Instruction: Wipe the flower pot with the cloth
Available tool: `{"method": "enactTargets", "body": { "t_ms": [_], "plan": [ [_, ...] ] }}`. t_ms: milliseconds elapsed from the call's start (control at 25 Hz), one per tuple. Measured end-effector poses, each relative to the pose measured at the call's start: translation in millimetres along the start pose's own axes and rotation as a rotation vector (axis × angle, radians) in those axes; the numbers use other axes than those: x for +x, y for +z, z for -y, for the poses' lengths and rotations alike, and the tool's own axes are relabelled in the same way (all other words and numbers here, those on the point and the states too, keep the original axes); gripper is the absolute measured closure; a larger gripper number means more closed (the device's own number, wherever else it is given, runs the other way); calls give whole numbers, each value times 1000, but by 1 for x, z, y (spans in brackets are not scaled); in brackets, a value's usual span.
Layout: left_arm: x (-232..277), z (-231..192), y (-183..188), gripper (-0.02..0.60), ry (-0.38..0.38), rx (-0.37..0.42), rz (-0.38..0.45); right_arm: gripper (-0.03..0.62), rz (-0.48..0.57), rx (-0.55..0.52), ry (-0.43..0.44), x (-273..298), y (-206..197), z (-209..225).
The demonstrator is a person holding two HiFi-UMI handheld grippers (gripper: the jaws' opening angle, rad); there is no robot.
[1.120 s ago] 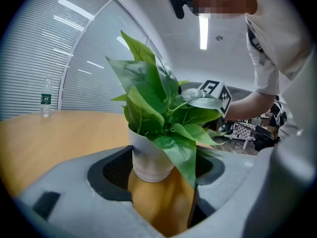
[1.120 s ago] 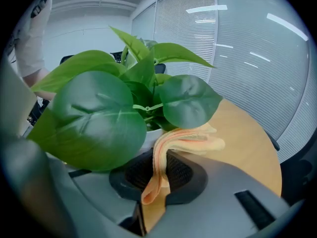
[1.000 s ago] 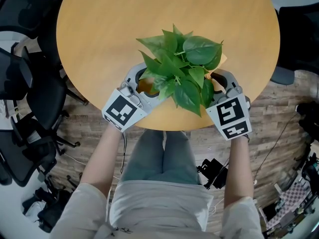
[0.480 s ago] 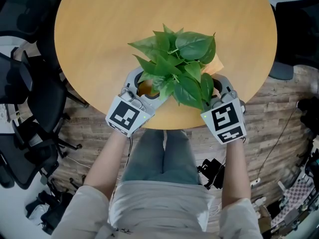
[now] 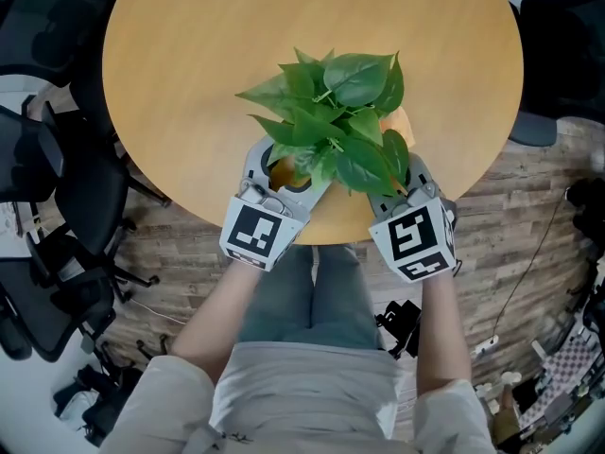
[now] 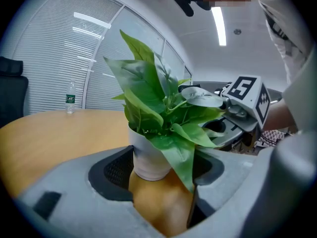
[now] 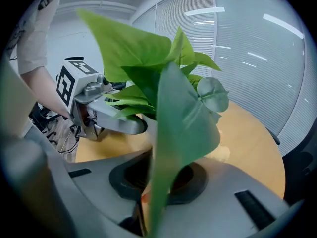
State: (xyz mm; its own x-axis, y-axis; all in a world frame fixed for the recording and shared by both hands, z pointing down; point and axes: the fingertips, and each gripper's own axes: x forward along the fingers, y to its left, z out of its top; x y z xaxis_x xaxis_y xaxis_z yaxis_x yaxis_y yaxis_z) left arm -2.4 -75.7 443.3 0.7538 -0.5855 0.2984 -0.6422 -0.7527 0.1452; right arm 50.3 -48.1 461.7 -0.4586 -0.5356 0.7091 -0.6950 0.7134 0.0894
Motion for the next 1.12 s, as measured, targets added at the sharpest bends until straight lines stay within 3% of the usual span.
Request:
{"method": "enactTargets", "body": {
  "t_ms": [400, 640, 760, 1120],
  "plan": [
    [-2, 2, -1, 261, 131, -54, 6, 545, -1, -13, 19, 2, 3, -19],
    [-1, 3, -2, 261, 151, -66, 0, 545, -1, -21, 26, 3, 3, -23],
    [-1, 5, -3, 259, 104, -46, -13, 545, 5, 4, 32, 2, -1, -21],
    [-31, 9, -24, 220, -179, 113, -110, 544, 13, 26, 28, 3, -1, -18]
  ]
}}
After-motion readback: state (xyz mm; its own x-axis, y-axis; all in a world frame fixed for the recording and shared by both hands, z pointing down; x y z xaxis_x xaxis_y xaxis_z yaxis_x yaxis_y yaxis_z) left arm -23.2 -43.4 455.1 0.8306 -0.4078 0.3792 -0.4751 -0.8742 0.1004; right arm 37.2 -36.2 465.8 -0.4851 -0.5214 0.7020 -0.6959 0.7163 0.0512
